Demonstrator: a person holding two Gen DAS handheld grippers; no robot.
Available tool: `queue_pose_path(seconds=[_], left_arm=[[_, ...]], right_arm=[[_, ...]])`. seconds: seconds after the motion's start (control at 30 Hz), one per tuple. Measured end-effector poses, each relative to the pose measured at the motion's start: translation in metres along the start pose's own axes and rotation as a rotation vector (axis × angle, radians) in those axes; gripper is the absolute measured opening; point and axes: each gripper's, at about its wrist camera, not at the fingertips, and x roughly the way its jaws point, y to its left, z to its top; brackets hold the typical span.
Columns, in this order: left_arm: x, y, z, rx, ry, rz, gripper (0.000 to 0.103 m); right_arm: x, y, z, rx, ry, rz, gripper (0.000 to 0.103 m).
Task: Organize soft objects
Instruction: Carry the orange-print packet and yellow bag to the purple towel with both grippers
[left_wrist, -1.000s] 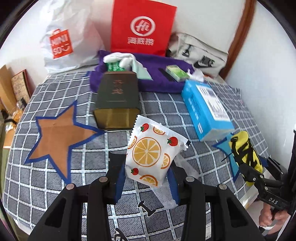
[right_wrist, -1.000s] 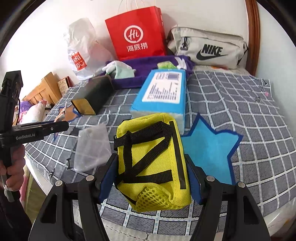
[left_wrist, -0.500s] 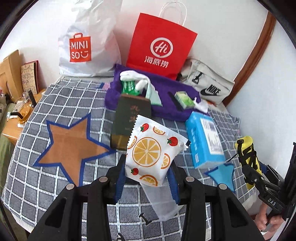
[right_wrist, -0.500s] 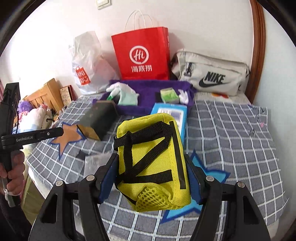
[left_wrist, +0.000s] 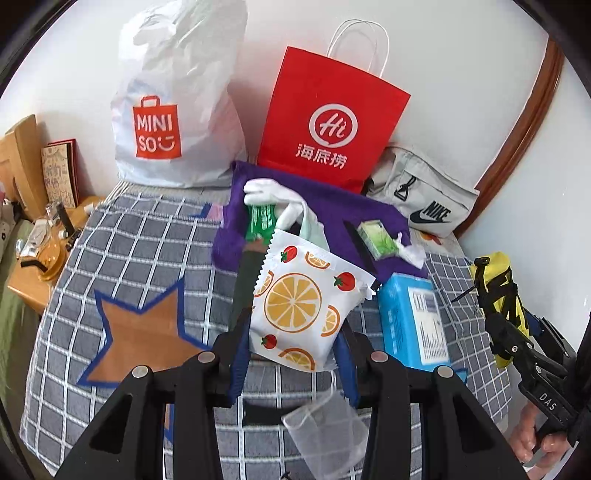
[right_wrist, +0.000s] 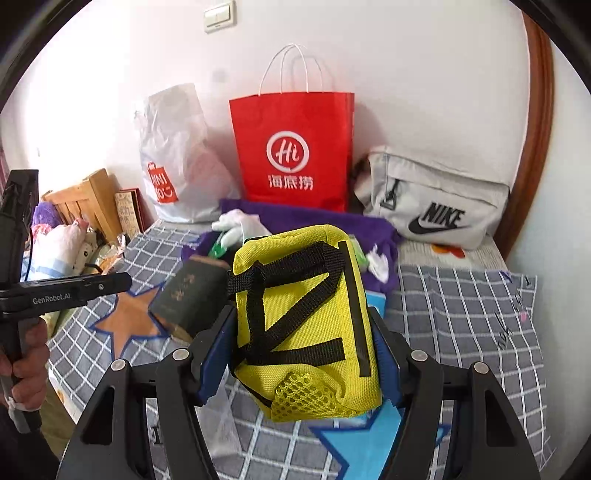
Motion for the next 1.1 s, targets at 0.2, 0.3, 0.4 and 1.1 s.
queue_pose_path(seconds=[0.2, 0.3, 0.4, 1.1], left_arm=[[0.015, -0.004, 0.027, 0.011, -0.004, 0.009, 0.039], [0.023, -0.007, 0.038, 0.01, -0.004, 0.011, 0.039], [0.033, -0.005, 0.049, 0.009, -0.002, 0.011, 0.039], [0.1, -0.004, 0.124, -0.006, 0.035, 0.033, 0.039]], right_arm=[[0.014, 0.004, 0.023, -0.003, -0.02, 0.014, 0.067], [0.023, 0.004, 0.033, -0.002, -0.026, 0.014, 0.067], [0.034, 0.003, 0.041, 0.002, -0.025, 0.014, 0.067], [0.131, -0.051, 0.095, 0.094, 0.029, 0.069, 0.067]])
